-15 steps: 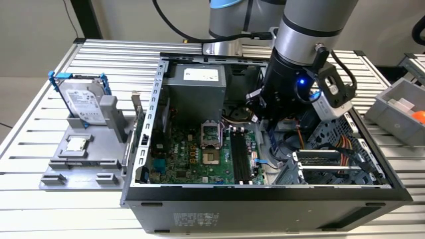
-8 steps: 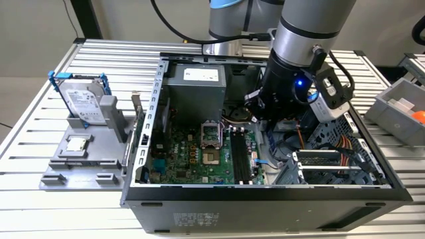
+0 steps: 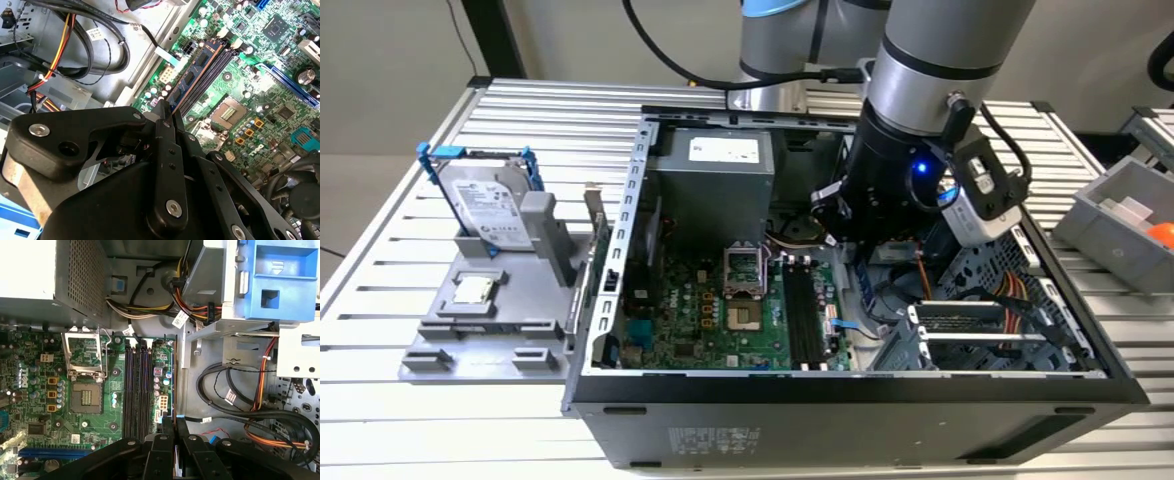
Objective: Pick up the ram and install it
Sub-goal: 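Insert the ram into the slot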
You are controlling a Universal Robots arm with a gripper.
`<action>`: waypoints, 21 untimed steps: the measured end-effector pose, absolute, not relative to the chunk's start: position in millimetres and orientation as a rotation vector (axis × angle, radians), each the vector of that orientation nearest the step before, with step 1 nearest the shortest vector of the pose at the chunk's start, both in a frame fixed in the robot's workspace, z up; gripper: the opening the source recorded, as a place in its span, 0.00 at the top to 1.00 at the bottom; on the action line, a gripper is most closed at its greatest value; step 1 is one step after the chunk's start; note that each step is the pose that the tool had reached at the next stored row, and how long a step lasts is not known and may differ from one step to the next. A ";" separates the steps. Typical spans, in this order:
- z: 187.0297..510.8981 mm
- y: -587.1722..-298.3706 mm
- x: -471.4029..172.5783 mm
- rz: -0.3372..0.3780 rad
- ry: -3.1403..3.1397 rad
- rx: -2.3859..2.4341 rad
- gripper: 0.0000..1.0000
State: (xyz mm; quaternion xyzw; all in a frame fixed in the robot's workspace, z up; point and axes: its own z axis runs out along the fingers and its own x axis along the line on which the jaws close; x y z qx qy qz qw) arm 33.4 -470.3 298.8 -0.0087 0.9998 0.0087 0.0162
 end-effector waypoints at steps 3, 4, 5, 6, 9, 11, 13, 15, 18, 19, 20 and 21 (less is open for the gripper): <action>298.8 -470.2 33.4 0.027 3.109 -0.027 1.00; 298.8 -470.3 33.4 0.027 3.109 -0.027 1.00; 298.8 -470.3 33.4 0.027 3.109 -0.027 1.00; 298.8 -470.3 33.4 0.027 3.109 -0.027 1.00; 298.8 -470.3 33.4 0.027 3.109 -0.027 1.00; 298.8 -470.3 33.4 0.027 3.109 -0.024 1.00; 298.0 -470.2 33.4 0.027 3.109 -0.012 1.00; 296.8 -470.1 33.4 0.027 3.109 -0.001 1.00; 294.3 -469.8 33.4 0.027 3.109 0.015 1.00; 293.2 -469.8 33.4 0.027 3.109 0.021 1.00; 292.1 -469.8 33.4 0.026 3.109 0.029 1.00; 290.9 -469.8 33.4 0.026 3.109 0.036 1.00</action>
